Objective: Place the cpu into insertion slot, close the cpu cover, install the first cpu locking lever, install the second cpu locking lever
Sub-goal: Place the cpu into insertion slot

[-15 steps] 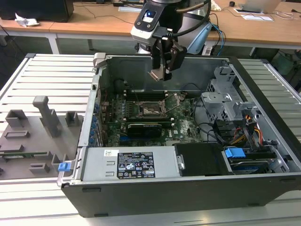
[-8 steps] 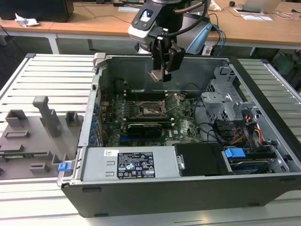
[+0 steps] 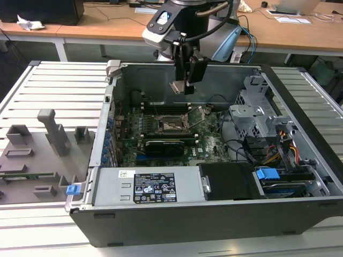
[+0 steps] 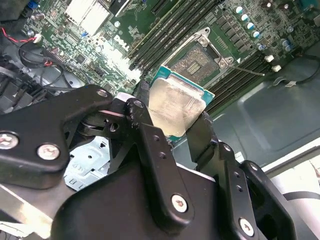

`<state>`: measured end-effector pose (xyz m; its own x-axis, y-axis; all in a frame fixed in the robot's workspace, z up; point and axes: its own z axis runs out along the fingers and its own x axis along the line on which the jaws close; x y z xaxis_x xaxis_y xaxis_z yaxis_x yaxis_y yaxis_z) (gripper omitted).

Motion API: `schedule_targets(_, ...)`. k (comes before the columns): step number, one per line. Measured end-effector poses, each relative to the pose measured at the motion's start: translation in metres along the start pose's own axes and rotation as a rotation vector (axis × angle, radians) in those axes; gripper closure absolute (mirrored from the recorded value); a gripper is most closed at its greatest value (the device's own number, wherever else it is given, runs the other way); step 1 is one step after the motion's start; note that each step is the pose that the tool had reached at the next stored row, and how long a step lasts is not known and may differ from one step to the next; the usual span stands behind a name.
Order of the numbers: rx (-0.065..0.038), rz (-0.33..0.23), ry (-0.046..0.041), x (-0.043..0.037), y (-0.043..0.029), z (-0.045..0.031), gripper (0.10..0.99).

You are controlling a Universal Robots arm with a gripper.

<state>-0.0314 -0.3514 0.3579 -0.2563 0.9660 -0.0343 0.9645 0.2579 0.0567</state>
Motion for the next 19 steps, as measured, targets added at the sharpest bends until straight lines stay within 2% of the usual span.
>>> schedule_targets(13, 0.002, 0.014, -0.0072, 0.0004, -0.0006, 0.0103, 0.545)
schedule_targets(16, 0.004, 0.058, -0.0115, 0.0004, -0.0007, 0.0120, 0.545)
schedule_targets(19, 0.008, 0.149, -0.0165, 0.0006, -0.0010, 0.0167, 0.545)
